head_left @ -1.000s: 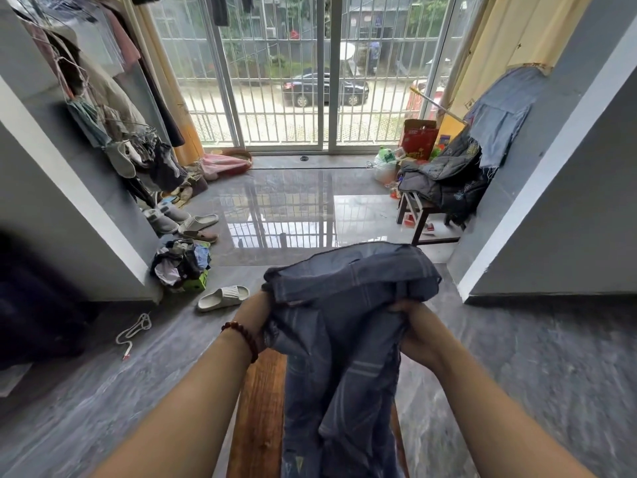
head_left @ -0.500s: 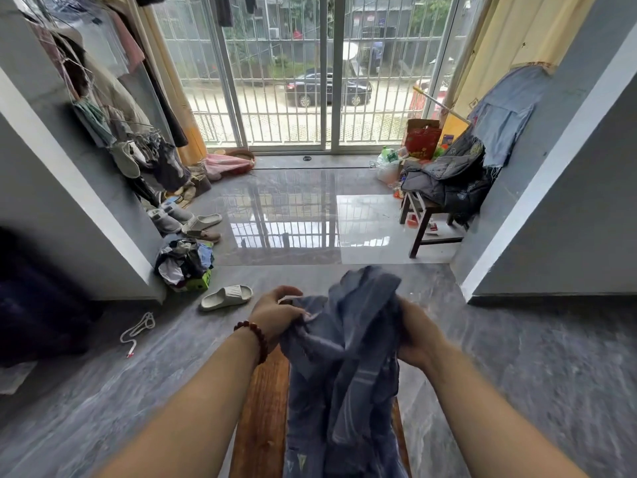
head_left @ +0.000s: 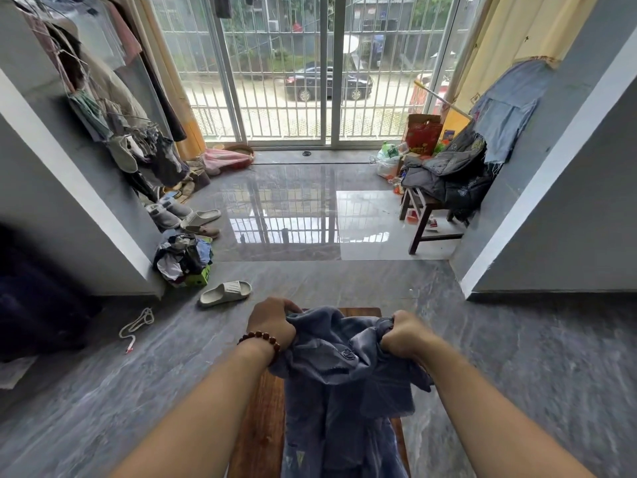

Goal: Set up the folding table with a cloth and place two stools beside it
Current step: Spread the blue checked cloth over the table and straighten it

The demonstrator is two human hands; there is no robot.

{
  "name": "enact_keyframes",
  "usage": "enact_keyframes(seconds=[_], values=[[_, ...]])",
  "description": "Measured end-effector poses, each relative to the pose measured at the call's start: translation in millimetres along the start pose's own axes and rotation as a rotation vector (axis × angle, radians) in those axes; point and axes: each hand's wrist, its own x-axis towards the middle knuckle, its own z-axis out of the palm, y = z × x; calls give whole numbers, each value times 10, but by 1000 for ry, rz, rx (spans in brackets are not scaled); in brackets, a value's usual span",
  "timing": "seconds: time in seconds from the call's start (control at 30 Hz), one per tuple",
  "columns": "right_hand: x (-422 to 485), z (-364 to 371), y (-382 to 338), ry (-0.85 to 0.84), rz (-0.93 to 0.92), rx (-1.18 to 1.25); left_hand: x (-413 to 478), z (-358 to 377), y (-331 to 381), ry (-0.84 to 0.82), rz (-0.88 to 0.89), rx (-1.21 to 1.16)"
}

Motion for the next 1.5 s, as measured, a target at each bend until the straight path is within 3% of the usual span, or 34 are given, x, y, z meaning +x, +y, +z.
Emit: enact_keyframes(seconds=[0.17, 0.4, 0.57, 0.77, 0.97, 1.17, 1.5], values=[[56, 16, 58, 81, 25, -12, 28, 20, -49, 80, 61, 33], [114, 52, 119, 207, -69, 145, 46, 1, -132, -79, 88, 4], [147, 78, 119, 106, -110, 188, 49, -30, -156, -169, 85, -24], [99, 53, 112, -73, -111, -20, 102, -49, -174, -274, 148, 317], [112, 141, 111, 19, -18, -118, 11, 38, -153, -368, 109, 415], [86, 136, 125, 163, -23, -156, 0, 43, -222, -263, 245, 418], [215, 7, 123, 23, -67, -126, 88, -24, -272, -264, 212, 280]])
